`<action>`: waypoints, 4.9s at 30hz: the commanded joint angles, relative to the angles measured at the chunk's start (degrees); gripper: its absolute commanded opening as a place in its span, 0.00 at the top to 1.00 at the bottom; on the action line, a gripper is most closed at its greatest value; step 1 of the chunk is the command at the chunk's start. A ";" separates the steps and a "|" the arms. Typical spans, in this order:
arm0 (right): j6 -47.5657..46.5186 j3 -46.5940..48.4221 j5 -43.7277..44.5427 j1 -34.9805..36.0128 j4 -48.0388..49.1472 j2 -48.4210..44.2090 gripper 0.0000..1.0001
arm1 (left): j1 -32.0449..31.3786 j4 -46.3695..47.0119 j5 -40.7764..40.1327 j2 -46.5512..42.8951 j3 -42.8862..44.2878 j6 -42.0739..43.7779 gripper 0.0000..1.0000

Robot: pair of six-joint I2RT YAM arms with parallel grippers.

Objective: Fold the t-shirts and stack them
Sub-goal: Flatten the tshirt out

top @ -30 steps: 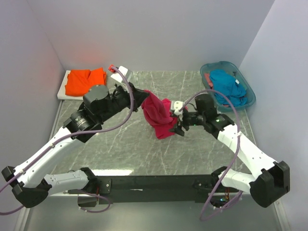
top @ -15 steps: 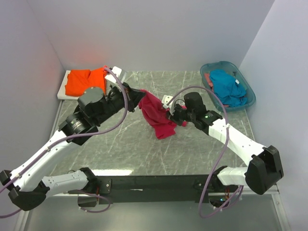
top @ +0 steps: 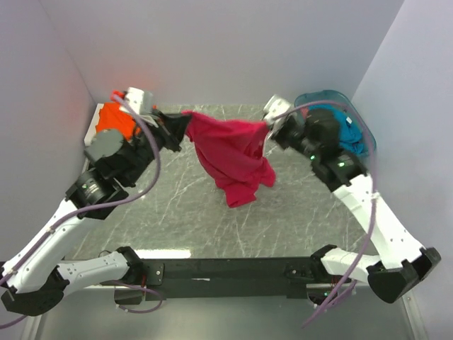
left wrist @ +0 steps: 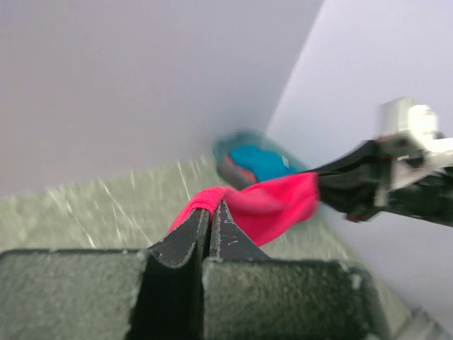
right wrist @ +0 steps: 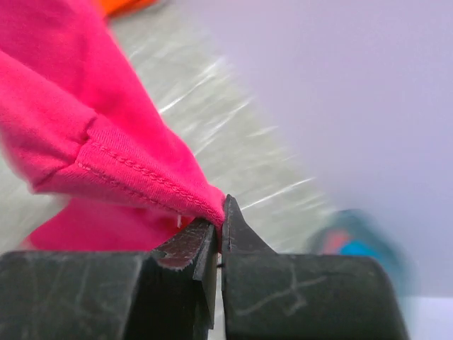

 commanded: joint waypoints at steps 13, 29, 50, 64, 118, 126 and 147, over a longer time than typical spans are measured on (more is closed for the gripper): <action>2.83 37.83 3.61 -4.76 -5.64 2.66 1.00 | -0.03 22.17 5.75 -0.73 15.60 8.71 0.99; -5.15 52.10 -0.61 -4.67 -25.67 -2.34 1.00 | -0.12 25.17 7.45 -4.24 16.93 8.98 0.99; -2.42 54.85 -2.99 -7.75 -27.55 -2.43 1.00 | -0.03 24.72 -3.23 2.15 16.42 9.24 0.99; -2.70 -3.53 8.27 -17.14 7.27 11.34 1.00 | 20.89 24.92 26.22 51.35 6.97 -20.55 0.99; -1.30 -8.99 -29.25 -2.74 -18.04 16.29 0.34 | 12.28 13.13 17.23 21.76 -39.42 -26.89 0.39; -0.49 -13.81 -32.07 -4.23 -15.75 10.93 0.33 | 1.82 1.62 1.41 35.04 -28.87 -26.00 0.53; -6.82 -13.73 -33.83 -25.32 -20.41 -0.67 0.31 | -21.12 -0.93 -1.38 54.82 0.31 -16.77 0.35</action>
